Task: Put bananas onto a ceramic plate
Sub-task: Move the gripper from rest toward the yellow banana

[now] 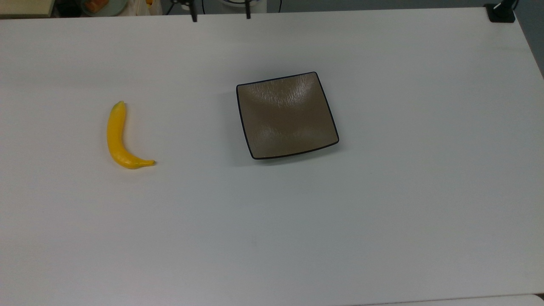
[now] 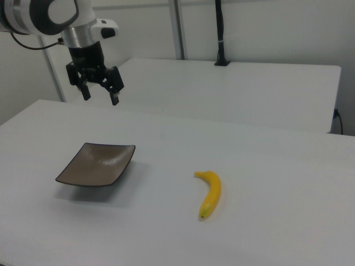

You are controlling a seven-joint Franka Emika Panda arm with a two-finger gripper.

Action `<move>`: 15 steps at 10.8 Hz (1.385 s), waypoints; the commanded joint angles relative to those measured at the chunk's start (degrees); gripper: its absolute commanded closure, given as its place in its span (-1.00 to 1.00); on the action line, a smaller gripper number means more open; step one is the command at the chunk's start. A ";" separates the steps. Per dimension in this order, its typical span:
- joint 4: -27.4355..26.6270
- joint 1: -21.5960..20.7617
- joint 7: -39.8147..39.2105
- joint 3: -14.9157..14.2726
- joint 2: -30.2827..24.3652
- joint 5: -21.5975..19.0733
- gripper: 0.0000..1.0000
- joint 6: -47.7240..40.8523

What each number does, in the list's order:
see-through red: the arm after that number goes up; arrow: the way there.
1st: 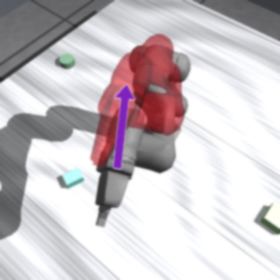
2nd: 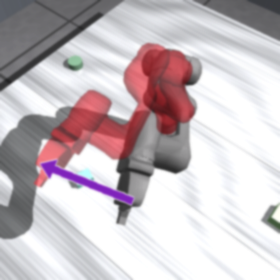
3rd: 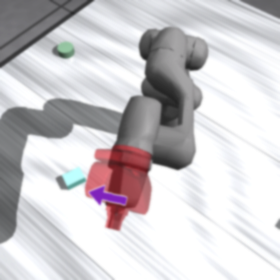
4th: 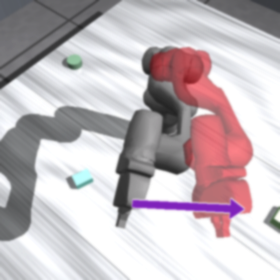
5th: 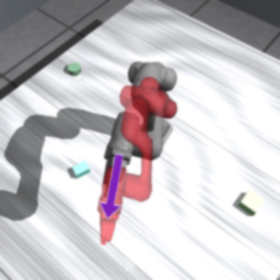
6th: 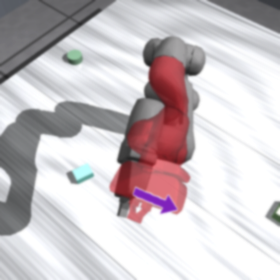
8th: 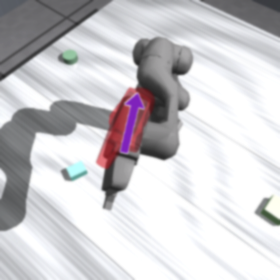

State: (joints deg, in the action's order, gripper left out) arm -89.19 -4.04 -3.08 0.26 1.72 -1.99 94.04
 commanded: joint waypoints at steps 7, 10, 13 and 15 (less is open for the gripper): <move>6.92 16.76 -17.02 0.80 7.41 -0.38 -1.00 -0.35; 8.51 21.34 -23.19 1.41 12.42 0.23 -1.00 1.39; 8.34 23.11 -23.99 1.41 16.72 1.20 -1.00 6.66; 7.46 23.20 -23.64 1.41 19.10 3.30 -1.00 9.40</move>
State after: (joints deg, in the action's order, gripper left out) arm -81.96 18.65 -26.41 0.75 18.20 -1.04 100.96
